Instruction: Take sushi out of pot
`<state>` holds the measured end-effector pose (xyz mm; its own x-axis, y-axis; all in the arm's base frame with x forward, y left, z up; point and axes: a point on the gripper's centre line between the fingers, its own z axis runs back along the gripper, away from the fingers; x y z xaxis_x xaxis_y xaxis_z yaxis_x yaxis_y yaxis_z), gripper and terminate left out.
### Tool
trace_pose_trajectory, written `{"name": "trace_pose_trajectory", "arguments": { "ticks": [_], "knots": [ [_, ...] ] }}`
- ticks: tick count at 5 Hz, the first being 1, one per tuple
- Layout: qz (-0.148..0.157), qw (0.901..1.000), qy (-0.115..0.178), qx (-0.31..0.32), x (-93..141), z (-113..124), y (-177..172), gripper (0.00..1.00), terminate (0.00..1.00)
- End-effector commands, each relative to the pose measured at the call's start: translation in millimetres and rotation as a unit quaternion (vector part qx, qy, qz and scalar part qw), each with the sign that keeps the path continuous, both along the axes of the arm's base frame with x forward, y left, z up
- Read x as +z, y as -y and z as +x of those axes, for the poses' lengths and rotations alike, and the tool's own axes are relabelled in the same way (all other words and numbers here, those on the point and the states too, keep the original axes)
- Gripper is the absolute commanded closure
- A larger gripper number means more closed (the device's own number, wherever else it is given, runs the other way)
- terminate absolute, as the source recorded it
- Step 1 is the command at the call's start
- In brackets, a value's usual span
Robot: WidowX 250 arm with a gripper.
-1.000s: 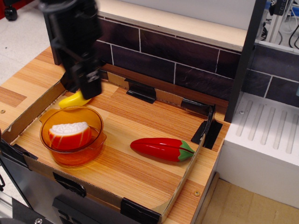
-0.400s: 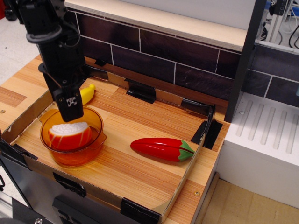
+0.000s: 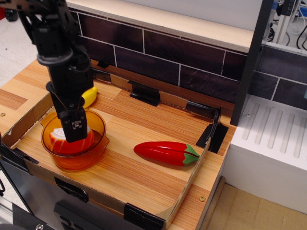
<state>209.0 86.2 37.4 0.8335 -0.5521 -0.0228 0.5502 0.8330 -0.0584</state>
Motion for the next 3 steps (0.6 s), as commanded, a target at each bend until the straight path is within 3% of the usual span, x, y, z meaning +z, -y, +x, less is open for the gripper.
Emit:
{"name": "trace_pose_trajectory", "arguments": {
  "ticks": [1,3],
  "knots": [
    [0.015,0.9998,-0.015,-0.001,-11.3,5.3,-2.4,0.00,0.00],
    [0.024,0.9994,-0.025,-0.009,-19.8,1.7,-0.6,0.00,0.00]
  ]
}}
